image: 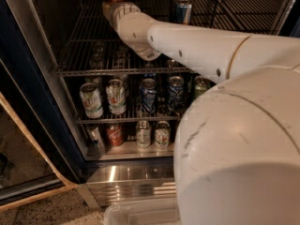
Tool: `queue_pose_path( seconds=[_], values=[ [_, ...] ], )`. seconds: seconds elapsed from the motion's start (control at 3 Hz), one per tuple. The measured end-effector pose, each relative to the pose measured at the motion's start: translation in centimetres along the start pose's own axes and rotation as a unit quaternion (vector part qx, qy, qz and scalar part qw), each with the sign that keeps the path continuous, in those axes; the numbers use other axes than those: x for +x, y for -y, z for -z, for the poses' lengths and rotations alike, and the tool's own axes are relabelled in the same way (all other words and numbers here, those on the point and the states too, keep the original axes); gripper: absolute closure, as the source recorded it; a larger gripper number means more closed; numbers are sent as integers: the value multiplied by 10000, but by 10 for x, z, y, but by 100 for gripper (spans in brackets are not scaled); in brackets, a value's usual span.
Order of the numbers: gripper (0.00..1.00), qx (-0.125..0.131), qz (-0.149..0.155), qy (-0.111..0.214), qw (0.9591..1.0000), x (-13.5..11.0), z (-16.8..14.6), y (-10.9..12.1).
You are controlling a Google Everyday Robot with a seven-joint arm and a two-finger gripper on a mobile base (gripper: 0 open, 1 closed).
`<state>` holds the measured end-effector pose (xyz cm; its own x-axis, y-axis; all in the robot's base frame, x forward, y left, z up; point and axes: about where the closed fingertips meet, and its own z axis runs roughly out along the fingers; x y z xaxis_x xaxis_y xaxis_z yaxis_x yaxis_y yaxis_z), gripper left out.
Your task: Pick coke can from top shelf of fridge
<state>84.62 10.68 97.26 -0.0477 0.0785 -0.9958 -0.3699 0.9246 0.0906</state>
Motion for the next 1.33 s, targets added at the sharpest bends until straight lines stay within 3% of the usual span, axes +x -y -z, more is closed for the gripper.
queue_pose_path(
  seconds=[0.67, 1.0, 1.33],
  values=[
    [100, -636, -100, 202, 9977, -18, 44, -25],
    [100, -1154, -80, 132, 9932, -24, 67, -44],
    [100, -1151, -81, 133, 9932, -24, 66, -43]
  ],
)
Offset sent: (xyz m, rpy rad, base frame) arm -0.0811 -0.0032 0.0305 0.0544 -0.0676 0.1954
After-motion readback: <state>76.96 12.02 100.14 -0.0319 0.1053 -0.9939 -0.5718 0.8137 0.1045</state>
